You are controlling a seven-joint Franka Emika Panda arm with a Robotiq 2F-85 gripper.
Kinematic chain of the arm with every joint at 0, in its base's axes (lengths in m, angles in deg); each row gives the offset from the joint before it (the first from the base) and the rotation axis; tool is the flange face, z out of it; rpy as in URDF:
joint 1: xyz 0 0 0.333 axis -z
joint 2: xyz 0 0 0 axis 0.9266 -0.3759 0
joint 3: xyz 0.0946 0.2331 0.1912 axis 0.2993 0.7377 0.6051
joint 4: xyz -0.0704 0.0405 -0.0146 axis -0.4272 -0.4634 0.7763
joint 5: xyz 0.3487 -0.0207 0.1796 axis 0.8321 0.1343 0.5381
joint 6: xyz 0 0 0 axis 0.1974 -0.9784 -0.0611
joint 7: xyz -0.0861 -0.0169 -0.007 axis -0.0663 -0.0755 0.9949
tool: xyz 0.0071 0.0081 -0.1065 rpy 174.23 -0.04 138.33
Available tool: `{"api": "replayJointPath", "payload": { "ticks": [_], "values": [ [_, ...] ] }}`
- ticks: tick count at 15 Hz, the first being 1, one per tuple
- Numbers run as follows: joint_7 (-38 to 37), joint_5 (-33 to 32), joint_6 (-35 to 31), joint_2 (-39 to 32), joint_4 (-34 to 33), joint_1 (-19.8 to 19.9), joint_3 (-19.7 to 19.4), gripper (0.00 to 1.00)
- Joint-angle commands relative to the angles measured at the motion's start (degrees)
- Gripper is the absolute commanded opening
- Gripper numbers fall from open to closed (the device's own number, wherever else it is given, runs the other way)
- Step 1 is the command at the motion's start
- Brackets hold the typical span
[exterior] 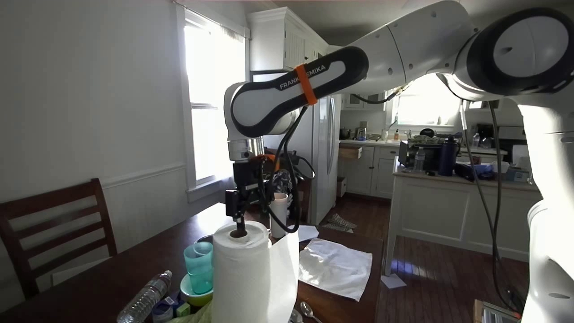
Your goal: Take the paper towel roll off its holder and place it on the table
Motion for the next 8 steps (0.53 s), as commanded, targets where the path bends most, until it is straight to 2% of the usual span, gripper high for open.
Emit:
{"api": "replayJointPath", "payload": {
  "ticks": [1,8],
  "values": [
    [-3.6,-1.6,-2.8,-0.1,0.7,-0.6,-0.6,1.0],
    [-6.0,-1.2,-5.5,-1.7,0.7,-0.4,-0.9,0.99]
  ]
}}
